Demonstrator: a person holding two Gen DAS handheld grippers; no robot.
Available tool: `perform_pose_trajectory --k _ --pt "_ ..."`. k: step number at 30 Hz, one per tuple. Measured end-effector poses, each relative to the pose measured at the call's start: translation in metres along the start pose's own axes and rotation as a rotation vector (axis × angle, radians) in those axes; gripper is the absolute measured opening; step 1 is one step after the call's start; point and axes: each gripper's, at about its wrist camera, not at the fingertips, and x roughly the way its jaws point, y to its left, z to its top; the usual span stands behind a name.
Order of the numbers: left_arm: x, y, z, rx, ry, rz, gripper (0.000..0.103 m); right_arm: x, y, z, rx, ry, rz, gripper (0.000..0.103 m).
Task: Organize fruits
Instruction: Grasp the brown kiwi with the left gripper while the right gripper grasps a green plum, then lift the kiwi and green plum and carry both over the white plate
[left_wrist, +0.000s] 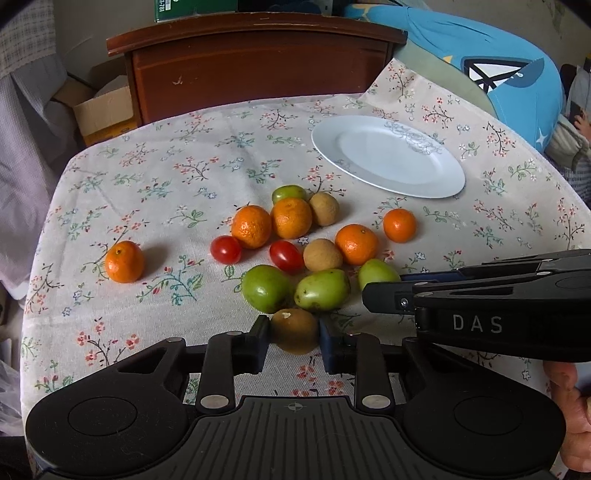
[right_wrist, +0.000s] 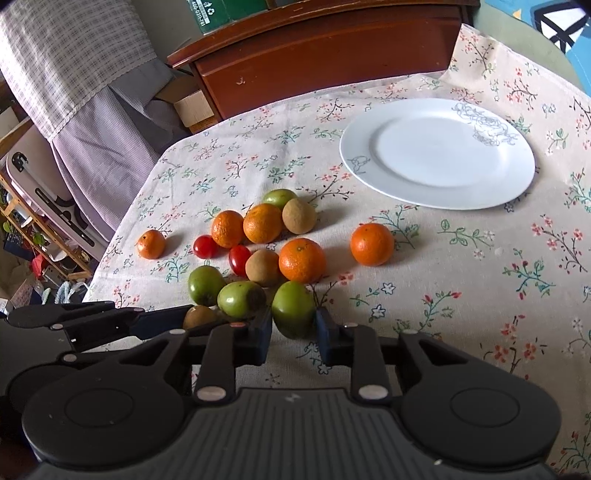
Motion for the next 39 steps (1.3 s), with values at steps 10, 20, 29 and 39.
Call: perform_pose_trajectory --k 10,20,29,39 --pt "-0.015 -0.001 0.004 -0.009 -0.038 -0.012 0.025 -0.011 0.001 0.003 -0.003 -0.034 0.032 0.025" --pt "-0.024 -0.002 0.024 -0.035 -0.077 -0.048 0.026 -0.025 -0.006 0.015 0.058 -0.083 0.045 0.025" --pt "-0.027 0.007 0.059 -0.073 -0.132 -0.077 0.026 -0.044 -0.018 0.045 0.076 -0.154 0.034 0.025" --pt "-0.003 0.004 0.090 -0.070 -0.113 -0.124 0.026 -0.036 -0.048 0.073 0.122 -0.150 -0.021 0.025"
